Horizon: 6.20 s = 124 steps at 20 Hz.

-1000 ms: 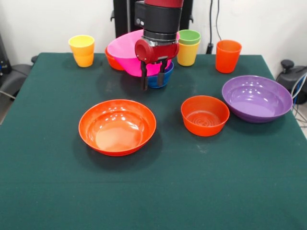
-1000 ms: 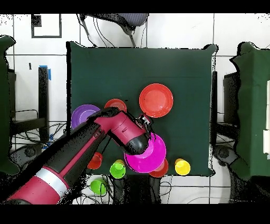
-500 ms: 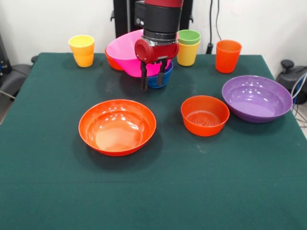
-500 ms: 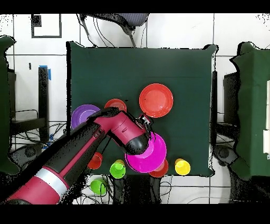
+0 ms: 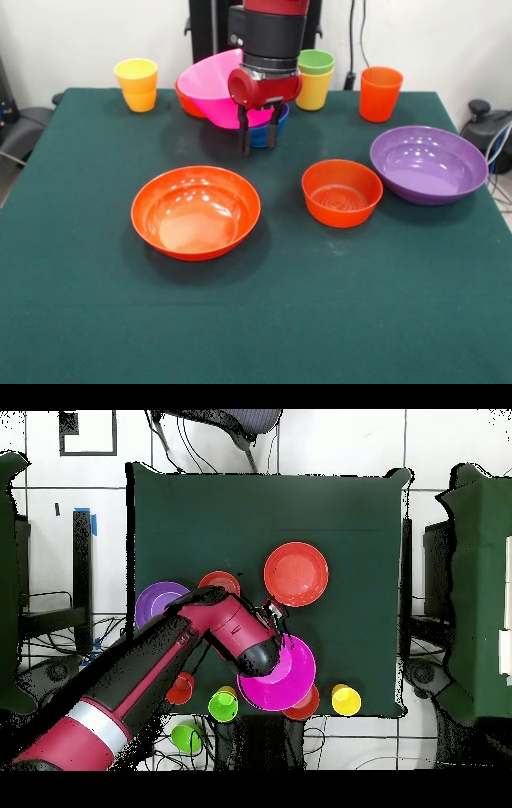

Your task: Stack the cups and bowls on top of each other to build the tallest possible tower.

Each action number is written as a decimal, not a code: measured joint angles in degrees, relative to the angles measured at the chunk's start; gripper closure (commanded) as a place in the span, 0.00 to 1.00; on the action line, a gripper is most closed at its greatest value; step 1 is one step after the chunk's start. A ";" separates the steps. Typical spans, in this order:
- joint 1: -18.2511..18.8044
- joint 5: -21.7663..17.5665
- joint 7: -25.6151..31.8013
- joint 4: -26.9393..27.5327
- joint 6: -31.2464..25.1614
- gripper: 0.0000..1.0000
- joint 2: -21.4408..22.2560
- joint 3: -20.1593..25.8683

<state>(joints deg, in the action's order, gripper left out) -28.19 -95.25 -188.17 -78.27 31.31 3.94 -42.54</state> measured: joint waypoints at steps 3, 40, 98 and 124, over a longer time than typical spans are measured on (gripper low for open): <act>0.00 0.01 0.00 0.13 0.00 0.00 -0.31 -0.05; -7.40 -5.59 0.00 -11.64 18.13 0.00 13.65 -10.67; 0.89 -7.68 10.30 -21.80 3.83 0.00 12.27 1.52; 9.25 9.02 33.31 -26.36 0.25 0.00 18.02 8.67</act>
<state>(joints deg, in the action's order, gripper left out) -18.94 -86.22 -154.85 -104.63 31.56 21.96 -33.87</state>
